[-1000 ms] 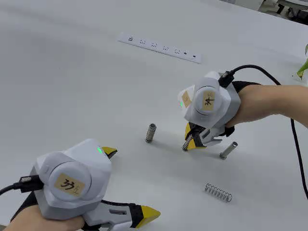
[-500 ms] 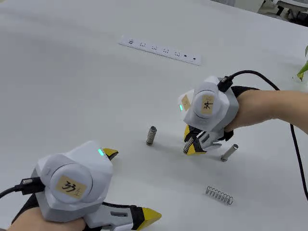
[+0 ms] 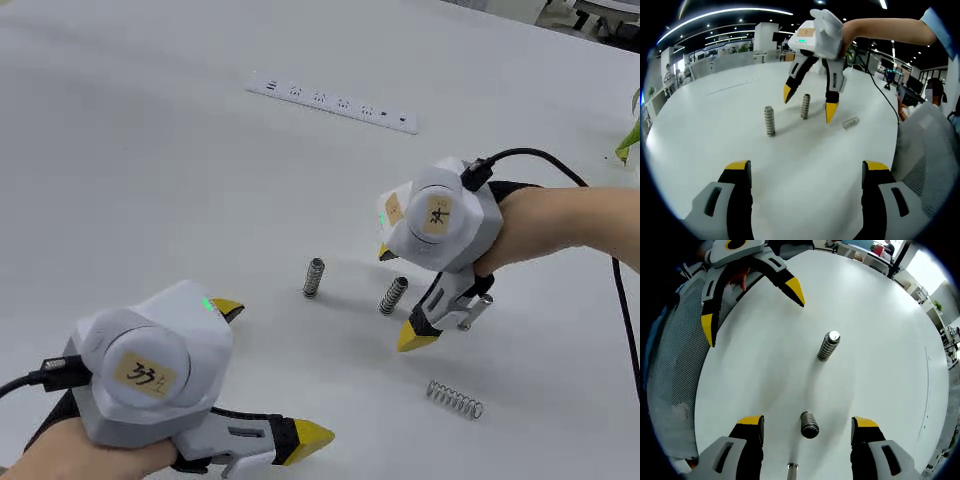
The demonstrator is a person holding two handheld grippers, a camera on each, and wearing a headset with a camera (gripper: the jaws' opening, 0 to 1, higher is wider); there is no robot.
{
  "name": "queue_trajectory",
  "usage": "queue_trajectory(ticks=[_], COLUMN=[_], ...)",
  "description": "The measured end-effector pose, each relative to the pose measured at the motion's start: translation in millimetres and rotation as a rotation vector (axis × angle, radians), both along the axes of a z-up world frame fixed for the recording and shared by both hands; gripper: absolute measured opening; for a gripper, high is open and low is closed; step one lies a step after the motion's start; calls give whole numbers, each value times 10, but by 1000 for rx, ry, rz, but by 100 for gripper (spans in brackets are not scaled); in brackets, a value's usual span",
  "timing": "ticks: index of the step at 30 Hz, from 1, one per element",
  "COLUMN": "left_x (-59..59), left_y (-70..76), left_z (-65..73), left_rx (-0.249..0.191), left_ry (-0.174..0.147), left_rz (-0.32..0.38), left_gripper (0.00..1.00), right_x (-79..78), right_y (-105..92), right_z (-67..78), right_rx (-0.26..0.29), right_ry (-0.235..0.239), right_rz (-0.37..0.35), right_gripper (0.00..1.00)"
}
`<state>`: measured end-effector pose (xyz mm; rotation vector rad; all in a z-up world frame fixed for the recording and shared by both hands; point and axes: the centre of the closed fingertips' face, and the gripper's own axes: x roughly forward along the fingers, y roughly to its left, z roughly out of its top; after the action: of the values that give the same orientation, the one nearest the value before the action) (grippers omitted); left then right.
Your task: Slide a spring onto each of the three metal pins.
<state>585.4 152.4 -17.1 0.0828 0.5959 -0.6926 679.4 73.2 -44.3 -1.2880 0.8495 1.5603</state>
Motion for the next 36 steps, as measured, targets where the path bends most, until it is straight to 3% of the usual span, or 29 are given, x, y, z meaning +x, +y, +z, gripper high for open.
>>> queue_trajectory(ticks=[3, 9, 21, 29, 36], left_x=[4, 22, 58, 52, 45], left_y=[-8, -14, -59, -101, -151], left_z=[12, 41, 133, 177, 195], left_rx=[1, -6, 11, 21, 28], left_ry=[-2, -4, -22, -27, -28], left_rz=[-2, 9, -9, -30, -49], left_gripper=[90, 90, 90, 90, 89], right_x=[-9, 1, -13, 27, -84], right_y=[0, -1, -103, -186, -356], right_z=[17, 79, 241, 435, 505], right_rx=[29, 83, 163, 264, 322], right_ry=[2, -4, -8, -54, -62], right_rz=[-22, -65, -155, -236, -282], right_gripper=[84, 99, 99, 99, 99])
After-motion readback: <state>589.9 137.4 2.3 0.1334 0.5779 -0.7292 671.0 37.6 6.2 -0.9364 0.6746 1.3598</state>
